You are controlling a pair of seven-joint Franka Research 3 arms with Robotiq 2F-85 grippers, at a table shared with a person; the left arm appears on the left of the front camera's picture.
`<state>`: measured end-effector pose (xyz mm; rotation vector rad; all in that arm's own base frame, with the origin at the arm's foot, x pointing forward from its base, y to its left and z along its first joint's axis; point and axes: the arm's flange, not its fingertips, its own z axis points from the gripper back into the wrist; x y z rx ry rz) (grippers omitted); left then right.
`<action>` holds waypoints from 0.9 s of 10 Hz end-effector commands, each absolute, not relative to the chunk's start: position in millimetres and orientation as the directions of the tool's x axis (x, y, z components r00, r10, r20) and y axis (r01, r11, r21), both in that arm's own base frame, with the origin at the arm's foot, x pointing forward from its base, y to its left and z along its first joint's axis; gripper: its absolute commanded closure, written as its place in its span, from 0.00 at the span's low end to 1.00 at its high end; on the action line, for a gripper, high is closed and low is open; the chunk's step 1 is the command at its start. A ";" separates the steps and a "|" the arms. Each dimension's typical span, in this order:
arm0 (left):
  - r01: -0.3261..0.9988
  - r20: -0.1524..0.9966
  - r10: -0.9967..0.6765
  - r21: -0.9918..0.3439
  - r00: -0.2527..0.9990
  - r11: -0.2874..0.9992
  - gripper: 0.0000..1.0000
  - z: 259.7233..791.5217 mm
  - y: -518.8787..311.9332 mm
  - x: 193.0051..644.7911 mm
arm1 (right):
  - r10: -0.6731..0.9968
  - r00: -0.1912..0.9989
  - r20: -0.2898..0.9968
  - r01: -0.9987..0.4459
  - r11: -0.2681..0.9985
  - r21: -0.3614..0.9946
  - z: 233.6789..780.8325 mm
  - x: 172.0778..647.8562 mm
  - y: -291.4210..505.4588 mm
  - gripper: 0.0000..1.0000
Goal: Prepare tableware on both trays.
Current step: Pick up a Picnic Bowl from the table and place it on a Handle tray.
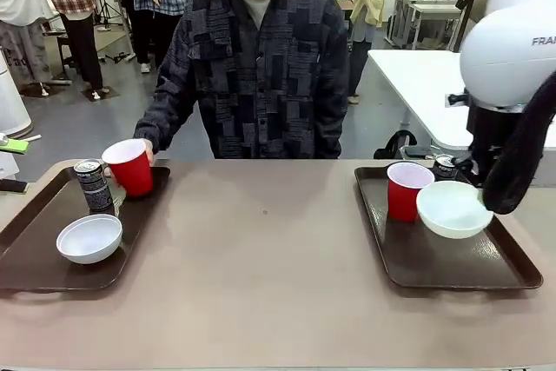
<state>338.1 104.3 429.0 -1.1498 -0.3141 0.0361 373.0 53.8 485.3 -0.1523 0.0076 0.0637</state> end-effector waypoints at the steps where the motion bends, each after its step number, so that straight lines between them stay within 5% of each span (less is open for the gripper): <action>1: 0.147 0.238 0.190 -0.905 0.953 0.399 0.00 429.0 103.2 338.7 | 0.110 0.994 -0.020 -0.111 0.988 -0.104 460.1 395.2 44.6 0.98; 9: 0.147 0.238 0.190 -0.905 0.953 0.399 0.00 429.0 103.2 338.7 | 0.181 0.980 -0.084 -0.182 0.983 -0.002 384.7 433.1 63.9 0.98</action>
